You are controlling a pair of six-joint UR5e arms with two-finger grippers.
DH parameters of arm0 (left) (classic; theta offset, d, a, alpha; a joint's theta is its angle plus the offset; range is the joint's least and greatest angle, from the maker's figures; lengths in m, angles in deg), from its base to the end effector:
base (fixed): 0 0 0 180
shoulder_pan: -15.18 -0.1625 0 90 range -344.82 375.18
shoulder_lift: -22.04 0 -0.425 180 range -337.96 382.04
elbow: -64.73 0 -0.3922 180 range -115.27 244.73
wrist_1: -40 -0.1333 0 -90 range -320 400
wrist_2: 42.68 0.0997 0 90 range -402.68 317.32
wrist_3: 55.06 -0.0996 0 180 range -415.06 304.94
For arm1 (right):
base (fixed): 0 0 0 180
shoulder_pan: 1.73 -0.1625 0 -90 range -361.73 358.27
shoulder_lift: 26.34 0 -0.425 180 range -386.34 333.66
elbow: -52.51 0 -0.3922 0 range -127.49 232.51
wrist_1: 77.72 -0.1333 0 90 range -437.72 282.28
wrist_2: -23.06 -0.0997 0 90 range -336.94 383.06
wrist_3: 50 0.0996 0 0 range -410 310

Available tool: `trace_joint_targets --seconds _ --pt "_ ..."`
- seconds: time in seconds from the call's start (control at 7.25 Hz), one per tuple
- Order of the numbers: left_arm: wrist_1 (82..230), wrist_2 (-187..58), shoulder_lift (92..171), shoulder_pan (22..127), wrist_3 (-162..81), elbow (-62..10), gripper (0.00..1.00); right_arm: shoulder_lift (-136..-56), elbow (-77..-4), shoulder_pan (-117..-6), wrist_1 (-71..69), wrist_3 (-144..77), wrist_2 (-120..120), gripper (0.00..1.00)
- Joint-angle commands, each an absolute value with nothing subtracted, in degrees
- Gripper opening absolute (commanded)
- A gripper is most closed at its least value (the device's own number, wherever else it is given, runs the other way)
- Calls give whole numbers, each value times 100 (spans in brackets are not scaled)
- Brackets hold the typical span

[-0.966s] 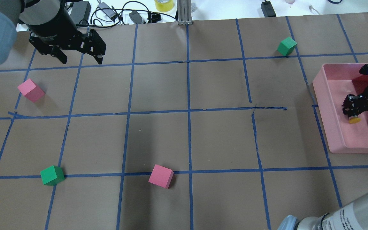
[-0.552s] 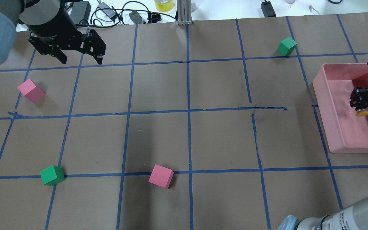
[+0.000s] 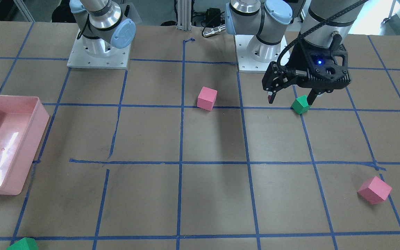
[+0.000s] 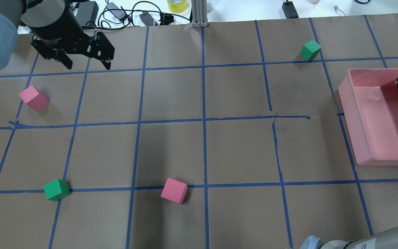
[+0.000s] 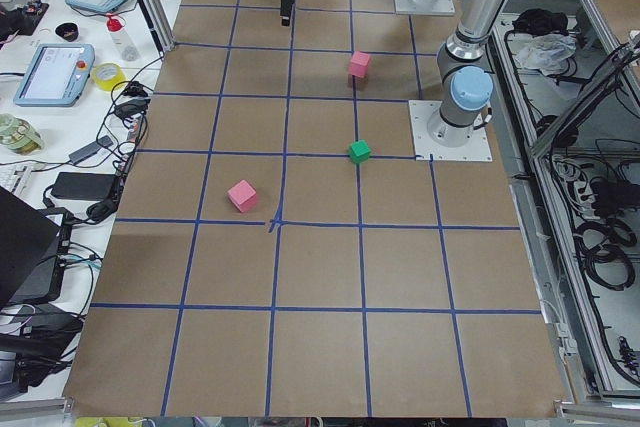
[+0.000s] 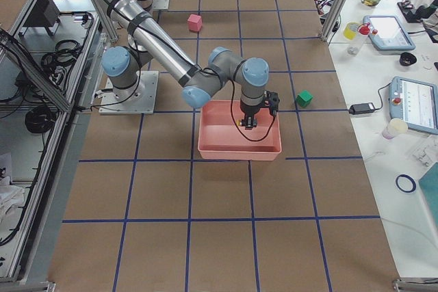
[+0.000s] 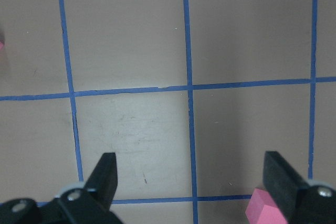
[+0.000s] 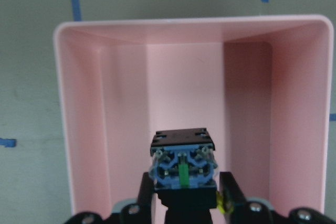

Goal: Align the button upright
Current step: 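Lift the button switch out of the tray with the right gripper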

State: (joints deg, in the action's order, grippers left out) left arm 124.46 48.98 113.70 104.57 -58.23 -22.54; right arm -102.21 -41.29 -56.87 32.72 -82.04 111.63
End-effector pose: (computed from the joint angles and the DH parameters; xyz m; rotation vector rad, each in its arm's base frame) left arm -0.1249 -0.5163 0.5072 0.0667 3.1031 -0.1777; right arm -0.2206 -0.5542 0.3588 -0.0763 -3.1363 0.0789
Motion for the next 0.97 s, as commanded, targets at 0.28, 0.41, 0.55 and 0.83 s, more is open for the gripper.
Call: trace_joint_targets --seconds 0.28,0.41,0.55,0.83 --pt "12447 4899 11371 10456 -5814 -2263 100 -10421 -3705 -8015 2748 -6359 11078 0" --pt "12447 4890 11371 10456 -5823 -2263 100 -10299 -3714 -8735 2810 -5701 11060 0" --pt "12447 4899 11371 10456 -5823 -2263 100 -10063 -3732 -9360 3123 -5024 10781 0" --pt "12447 4899 11371 10456 -5814 -2263 100 -9667 -3784 -10189 3624 -3626 10481 0"
